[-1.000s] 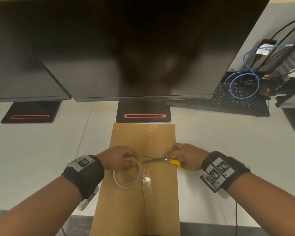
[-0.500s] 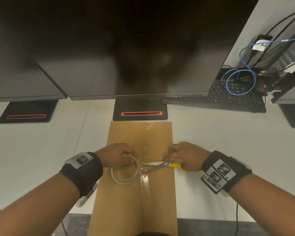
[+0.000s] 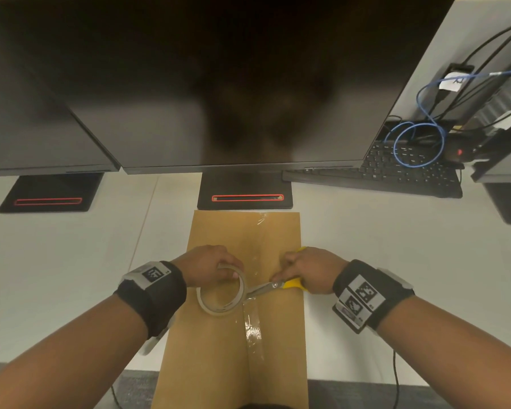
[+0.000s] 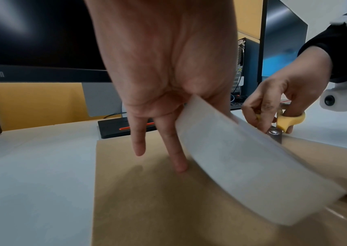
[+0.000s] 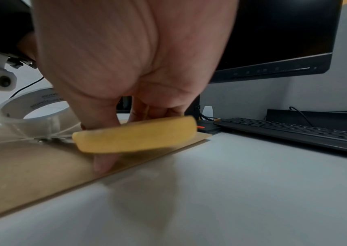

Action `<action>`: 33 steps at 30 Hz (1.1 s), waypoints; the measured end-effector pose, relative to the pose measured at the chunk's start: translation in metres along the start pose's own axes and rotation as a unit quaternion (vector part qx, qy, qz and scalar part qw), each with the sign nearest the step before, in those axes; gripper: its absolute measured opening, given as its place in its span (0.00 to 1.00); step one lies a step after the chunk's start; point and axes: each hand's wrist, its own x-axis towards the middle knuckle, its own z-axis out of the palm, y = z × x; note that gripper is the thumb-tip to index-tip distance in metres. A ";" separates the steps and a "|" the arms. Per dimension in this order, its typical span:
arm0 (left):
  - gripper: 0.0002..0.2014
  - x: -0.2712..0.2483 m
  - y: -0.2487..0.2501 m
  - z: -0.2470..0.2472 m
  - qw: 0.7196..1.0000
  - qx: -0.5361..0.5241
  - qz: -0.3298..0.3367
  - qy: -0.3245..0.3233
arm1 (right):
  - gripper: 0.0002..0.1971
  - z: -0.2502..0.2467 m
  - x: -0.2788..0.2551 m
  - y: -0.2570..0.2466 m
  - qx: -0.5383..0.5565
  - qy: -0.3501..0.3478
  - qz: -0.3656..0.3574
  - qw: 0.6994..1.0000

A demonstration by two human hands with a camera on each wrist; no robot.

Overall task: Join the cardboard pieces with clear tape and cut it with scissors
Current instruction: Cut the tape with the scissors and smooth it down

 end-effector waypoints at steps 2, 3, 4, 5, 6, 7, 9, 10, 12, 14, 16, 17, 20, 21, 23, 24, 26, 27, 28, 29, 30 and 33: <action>0.14 0.001 0.001 -0.001 1.000 0.006 0.004 -0.002 | 0.31 0.001 0.001 0.000 0.005 -0.004 0.005 1.000; 0.14 0.001 0.001 -0.001 1.000 0.009 0.005 -0.002 | 0.31 0.001 0.001 0.001 0.009 -0.005 0.007 1.000; 0.14 0.001 0.001 -0.002 1.000 0.010 0.005 -0.001 | 0.31 0.001 0.001 0.001 0.014 -0.006 0.009 1.000; 0.14 0.001 0.000 -0.002 1.000 0.010 0.004 0.000 | 0.31 0.002 0.001 0.001 0.019 -0.007 0.011 1.000; 0.14 0.002 0.000 -0.002 1.000 0.009 0.002 0.001 | 0.32 0.002 0.001 0.001 0.022 -0.008 0.013 1.000; 0.14 0.001 -0.001 -0.002 1.000 0.007 0.000 0.002 | 0.32 0.003 0.001 0.002 0.024 -0.007 0.015 1.000; 0.14 0.001 -0.002 -0.003 1.000 0.000 -0.002 0.006 | 0.32 0.004 0.001 0.002 0.028 -0.006 0.019 0.999; 0.14 0.001 -0.002 -0.003 1.000 -0.003 -0.002 0.007 | 0.32 0.005 0.001 0.003 0.030 -0.007 0.021 0.999; 0.14 0.000 -0.003 -0.003 1.000 -0.008 -0.002 0.005 | 0.31 0.005 0.000 0.002 0.031 -0.005 0.023 0.999; 0.14 0.000 -0.005 -0.003 1.000 -0.015 -0.004 0.003 | 0.31 0.004 0.000 0.002 0.024 -0.002 0.023 0.999; 0.14 0.000 -0.006 -0.003 1.000 -0.025 -0.007 0.006 | 0.31 0.003 0.000 0.001 0.021 -0.003 0.025 0.999; 0.14 0.000 -0.006 -0.004 0.999 -0.031 -0.007 0.008 | 0.31 0.003 0.000 0.002 0.024 -0.005 0.027 0.999; 0.14 -0.001 -0.008 -0.004 0.999 -0.047 -0.008 0.012 | 0.31 0.004 0.000 0.004 0.044 -0.003 0.031 0.999; 0.14 -0.002 -0.008 -0.005 0.998 -0.053 -0.010 0.012 | 0.31 0.004 0.001 0.005 0.046 -0.003 0.032 0.998; 0.13 -0.003 -0.010 -0.006 0.996 -0.084 -0.011 0.017 | 0.32 0.005 0.001 0.006 0.048 -0.002 0.038 0.998; 0.13 -0.004 -0.010 -0.009 0.994 -0.108 -0.009 0.024 | 0.32 0.005 0.001 0.006 0.047 -0.001 0.039 0.998; 0.13 -0.006 -0.009 -0.015 0.989 -0.141 -0.007 0.045 | 0.31 0.007 0.001 0.006 0.044 0.003 0.033 0.998; 0.13 -0.007 -0.008 -0.017 0.987 -0.150 -0.007 0.055 | 0.31 0.008 0.001 0.007 0.045 0.007 0.029 0.999; 0.12 -0.007 -0.009 -0.020 0.985 -0.158 -0.008 0.063 | 0.29 0.009 0.000 0.007 0.051 0.014 0.027 0.998; 0.12 -0.007 -0.010 -0.021 0.984 -0.164 -0.006 0.072 | 0.28 0.009 -0.001 0.007 0.064 0.025 0.030 0.997; 0.11 -0.006 -0.012 -0.021 0.983 -0.168 -0.006 0.077 | 0.26 0.007 -0.003 0.007 0.078 0.039 0.037 0.995; 0.10 -0.005 -0.017 -0.017 0.980 -0.175 -0.004 0.092 | 0.25 0.001 -0.008 0.011 0.099 0.095 0.071 0.988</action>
